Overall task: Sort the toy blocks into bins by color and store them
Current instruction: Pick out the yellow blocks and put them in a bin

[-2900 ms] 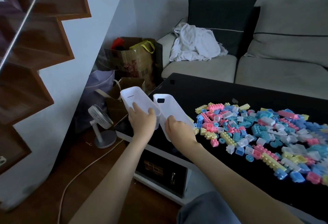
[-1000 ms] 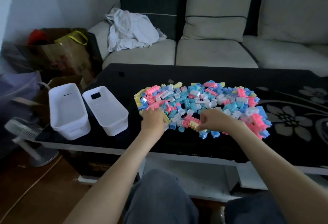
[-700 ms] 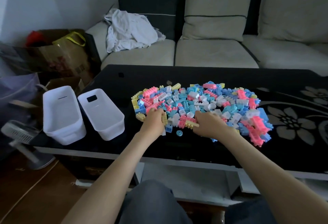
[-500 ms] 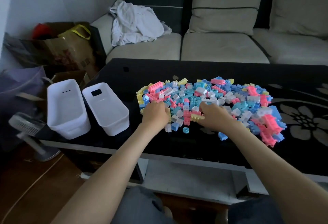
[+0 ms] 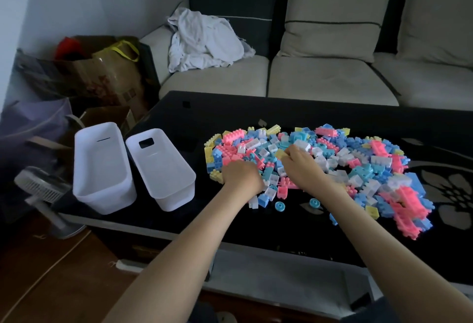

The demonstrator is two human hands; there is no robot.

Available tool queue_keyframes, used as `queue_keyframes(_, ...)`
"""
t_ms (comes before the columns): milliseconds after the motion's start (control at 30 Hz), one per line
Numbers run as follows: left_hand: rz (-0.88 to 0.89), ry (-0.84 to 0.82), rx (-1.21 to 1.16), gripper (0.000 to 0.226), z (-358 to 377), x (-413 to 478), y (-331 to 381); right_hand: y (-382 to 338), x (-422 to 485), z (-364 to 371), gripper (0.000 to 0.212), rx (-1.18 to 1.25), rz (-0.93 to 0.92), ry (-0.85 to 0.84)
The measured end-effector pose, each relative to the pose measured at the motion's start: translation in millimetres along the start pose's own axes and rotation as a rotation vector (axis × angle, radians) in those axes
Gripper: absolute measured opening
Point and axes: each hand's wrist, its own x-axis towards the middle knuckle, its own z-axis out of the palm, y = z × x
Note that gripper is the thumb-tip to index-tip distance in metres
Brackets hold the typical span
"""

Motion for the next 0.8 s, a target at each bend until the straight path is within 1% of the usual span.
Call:
queue_keyframes(67, 0.014, 0.013, 0.026, 0.015, 1.3, -2.6, 0.5, -7.1, 2.6, 4.5, 0.012, -0.004, -0.012, -0.046)
queue_keyframes(133, 0.033, 0.077, 0.013, 0.01, 3.6, -5.3, -1.4, -13.6, 5.4, 8.8, 0.013, -0.073, -0.04, -0.088)
queue_keyframes(200, 0.027, 0.137, -0.059, 0.018, 1.6, -8.7, -6.1, -19.3, 8.5, 13.9, 0.016, -0.087, -0.071, -0.079)
queue_keyframes(333, -0.006, 0.264, -0.215, 0.029, -16.0, -17.3, -23.0, -37.7, 11.6, 26.9, 0.016, -0.016, -0.14, -0.055)
queue_keyframes(400, -0.044, 0.31, -0.322, 0.034, -24.7, -22.3, -34.1, -47.9, 12.6, 32.3, 0.019, 0.094, -0.122, -0.085)
queue_keyframes(467, -0.086, 0.355, -0.492, 0.035, -29.9, -25.8, -46.3, -59.9, 12.1, 35.4, 0.015, 0.333, -0.084, -0.135)
queue_keyframes(500, -0.127, 0.357, -0.612, 0.034, -32.7, -27.2, -52.5, -65.9, 12.1, 35.9, 0.013, 0.473, -0.063, -0.178)
queue_keyframes(533, -0.175, 0.333, -0.783, 0.033, -34.8, -25.6, -57.3, -70.7, 11.6, 35.4, 0.013, 0.619, -0.044, -0.231)
queue_keyframes(600, -0.275, 0.193, -1.268, 0.03, -39.2, -21.3, -62.0, -78.0, 10.8, 32.8, 0.021, 0.857, -0.034, -0.369)
queue_keyframes(633, -0.317, 0.11, -1.468, 0.028, -40.7, -19.9, -63.0, -79.8, 10.7, 32.0, 0.023, 0.928, -0.041, -0.432)
queue_keyframes(667, -0.34, 0.069, -1.571, 0.028, -41.6, -18.9, -63.7, -81.3, 11.2, 31.9, 0.023, 0.96, -0.051, -0.479)
queue_keyframes(733, -0.333, 0.051, -1.583, 0.041, -39.7, -14.8, -64.8, -80.0, 14.3, 32.4, 0.021, 0.915, -0.082, -0.526)
queue_keyframes(800, -0.313, 0.044, -1.509, 0.054, -36.7, -12.0, -65.1, -75.5, 18.3, 31.4, 0.021, 0.787, -0.142, -0.552)
